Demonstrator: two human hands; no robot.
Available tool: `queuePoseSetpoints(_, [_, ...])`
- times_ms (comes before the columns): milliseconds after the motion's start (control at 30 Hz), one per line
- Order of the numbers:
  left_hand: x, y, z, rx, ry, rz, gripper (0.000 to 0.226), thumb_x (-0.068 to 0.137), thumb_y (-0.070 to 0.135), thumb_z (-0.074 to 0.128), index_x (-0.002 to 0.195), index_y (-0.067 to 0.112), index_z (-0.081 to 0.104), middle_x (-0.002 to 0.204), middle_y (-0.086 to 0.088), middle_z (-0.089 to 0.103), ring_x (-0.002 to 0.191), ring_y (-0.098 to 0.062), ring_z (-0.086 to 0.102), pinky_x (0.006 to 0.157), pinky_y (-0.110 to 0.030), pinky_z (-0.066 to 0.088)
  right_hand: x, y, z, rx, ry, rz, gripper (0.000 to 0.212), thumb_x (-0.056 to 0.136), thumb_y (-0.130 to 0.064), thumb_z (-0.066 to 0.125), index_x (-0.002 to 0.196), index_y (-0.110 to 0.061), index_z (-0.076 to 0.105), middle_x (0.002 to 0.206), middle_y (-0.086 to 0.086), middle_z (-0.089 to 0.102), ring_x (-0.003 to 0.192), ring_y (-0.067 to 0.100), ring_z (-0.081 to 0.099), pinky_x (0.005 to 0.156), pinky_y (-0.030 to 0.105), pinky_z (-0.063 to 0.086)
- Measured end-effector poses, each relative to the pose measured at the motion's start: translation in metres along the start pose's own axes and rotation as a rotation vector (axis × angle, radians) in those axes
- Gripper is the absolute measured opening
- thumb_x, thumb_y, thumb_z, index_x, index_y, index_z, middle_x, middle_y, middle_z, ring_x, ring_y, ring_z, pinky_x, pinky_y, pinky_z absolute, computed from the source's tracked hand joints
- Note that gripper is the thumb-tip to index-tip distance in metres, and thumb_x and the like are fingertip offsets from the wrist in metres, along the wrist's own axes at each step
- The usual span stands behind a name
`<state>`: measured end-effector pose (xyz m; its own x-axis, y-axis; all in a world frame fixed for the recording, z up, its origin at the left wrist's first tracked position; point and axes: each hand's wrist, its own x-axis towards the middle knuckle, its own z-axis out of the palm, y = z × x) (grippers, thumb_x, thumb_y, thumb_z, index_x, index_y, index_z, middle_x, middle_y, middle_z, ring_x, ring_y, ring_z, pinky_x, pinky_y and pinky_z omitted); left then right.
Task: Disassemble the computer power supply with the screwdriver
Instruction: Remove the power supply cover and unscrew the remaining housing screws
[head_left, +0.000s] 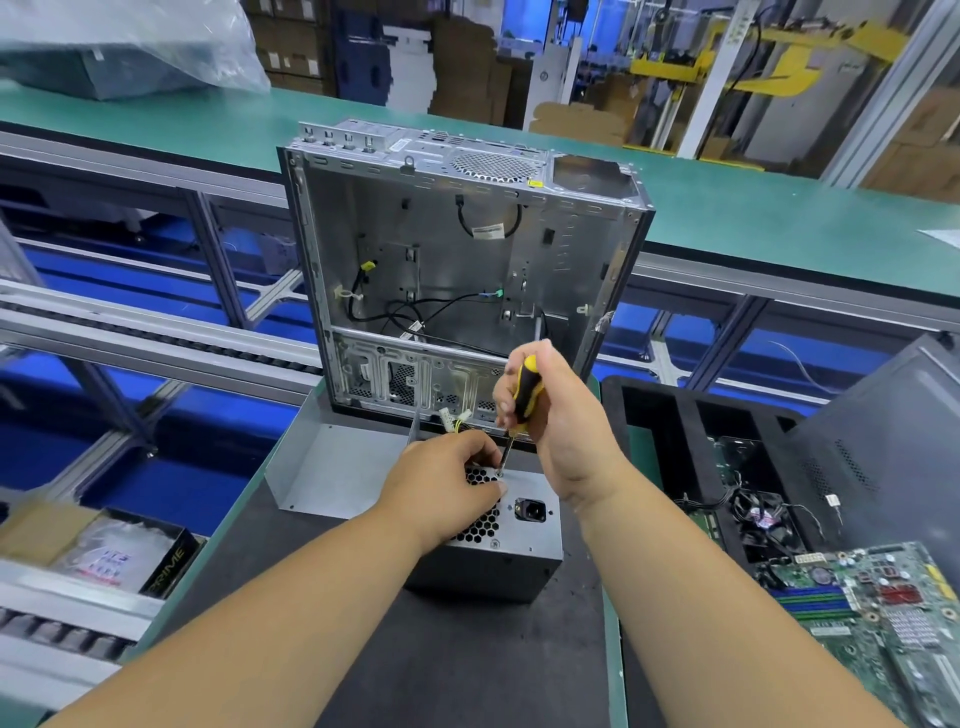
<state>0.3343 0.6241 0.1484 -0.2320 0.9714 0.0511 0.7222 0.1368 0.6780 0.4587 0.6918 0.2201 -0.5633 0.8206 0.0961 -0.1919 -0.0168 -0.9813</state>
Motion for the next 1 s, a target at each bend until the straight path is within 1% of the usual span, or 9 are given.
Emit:
queuePoseSetpoints(100, [0.000,0.001,0.002,0.081,0.002,0.030,0.025,0.077,0.057,0.066,0.093,0.042,0.055,0.099,0.019,0.063,0.102,-0.015,0.055,0.084,-0.029,0.043,0.004,-0.007,0.000,-0.077,0.033,-0.010,0.030,0.091,-0.044,0.043,0.083,-0.015,0.047,0.068,-0.002,0.059,0.076,0.025,0.053,0.073,0.038,0.039])
queuePoseSetpoints(167, [0.001,0.001,0.004,0.140,-0.001,0.043,0.025,0.079,0.061,0.063,0.090,0.042,0.054,0.098,0.018,0.062,0.103,-0.017,0.056,0.082,-0.029,0.041,0.006,-0.008,0.002,-0.061,0.064,0.006,0.030,0.091,-0.043,0.045,0.082,-0.015,0.047,0.069,-0.002,0.060,0.077,0.025,0.056,0.075,0.040,0.041])
queuePoseSetpoints(300, [0.005,-0.001,0.006,0.131,-0.030,-0.011,0.026,0.077,0.066,0.063,0.086,0.044,0.050,0.091,0.020,0.058,0.100,-0.020,0.056,0.075,-0.029,0.041,0.007,0.001,0.014,-0.013,0.149,0.014,0.032,0.105,-0.036,0.039,0.080,-0.017,0.039,0.065,-0.003,0.048,0.067,0.018,0.041,0.074,0.036,0.033])
queuePoseSetpoints(433, [0.009,-0.002,0.007,0.147,-0.047,-0.011,0.027,0.076,0.066,0.062,0.086,0.044,0.050,0.095,0.020,0.062,0.103,-0.021,0.057,0.083,-0.032,0.045,0.007,0.008,0.018,-0.034,0.169,-0.017,0.030,0.096,-0.043,0.039,0.080,-0.017,0.036,0.066,-0.003,0.043,0.066,0.016,0.036,0.074,0.035,0.033])
queuePoseSetpoints(600, [0.010,-0.004,0.008,0.161,-0.025,0.019,0.030,0.077,0.066,0.063,0.086,0.042,0.049,0.096,0.018,0.062,0.103,-0.020,0.056,0.081,-0.031,0.045,0.013,0.008,0.006,0.117,0.106,0.013,0.036,0.106,-0.034,0.032,0.075,-0.018,0.039,0.056,-0.002,0.037,0.054,0.015,0.031,0.060,0.030,0.029])
queuePoseSetpoints(700, [0.008,-0.003,0.008,0.180,-0.005,0.073,0.030,0.079,0.065,0.062,0.083,0.040,0.047,0.086,0.018,0.053,0.099,-0.018,0.056,0.077,-0.028,0.035,0.017,0.004,0.003,0.152,-0.001,0.045,0.041,0.105,-0.029,0.031,0.069,-0.015,0.045,0.051,-0.001,0.030,0.050,0.016,0.023,0.052,0.028,0.023])
queuePoseSetpoints(800, [0.007,-0.002,0.007,0.186,0.008,0.077,0.029,0.079,0.065,0.061,0.085,0.040,0.047,0.091,0.017,0.057,0.101,-0.018,0.055,0.076,-0.027,0.033,0.024,0.000,0.002,0.162,-0.092,0.063,0.042,0.103,-0.025,0.028,0.066,-0.012,0.041,0.046,-0.002,0.026,0.048,0.015,0.017,0.054,0.035,0.012])
queuePoseSetpoints(867, [0.007,-0.002,0.006,0.188,0.007,0.081,0.028,0.079,0.065,0.060,0.087,0.041,0.048,0.098,0.015,0.062,0.103,-0.018,0.055,0.077,-0.028,0.034,0.027,-0.001,-0.001,0.180,-0.128,0.065,0.042,0.102,-0.031,0.029,0.067,-0.011,0.041,0.045,-0.002,0.026,0.049,0.015,0.014,0.057,0.040,0.008])
queuePoseSetpoints(1000, [0.006,-0.001,0.005,0.180,0.007,0.092,0.028,0.080,0.065,0.061,0.087,0.041,0.047,0.099,0.015,0.062,0.103,-0.017,0.054,0.077,-0.028,0.033,0.022,0.000,-0.006,0.217,-0.143,0.031,0.028,0.093,-0.036,0.041,0.074,-0.015,0.046,0.054,0.002,0.036,0.048,0.015,0.023,0.054,0.034,0.016])
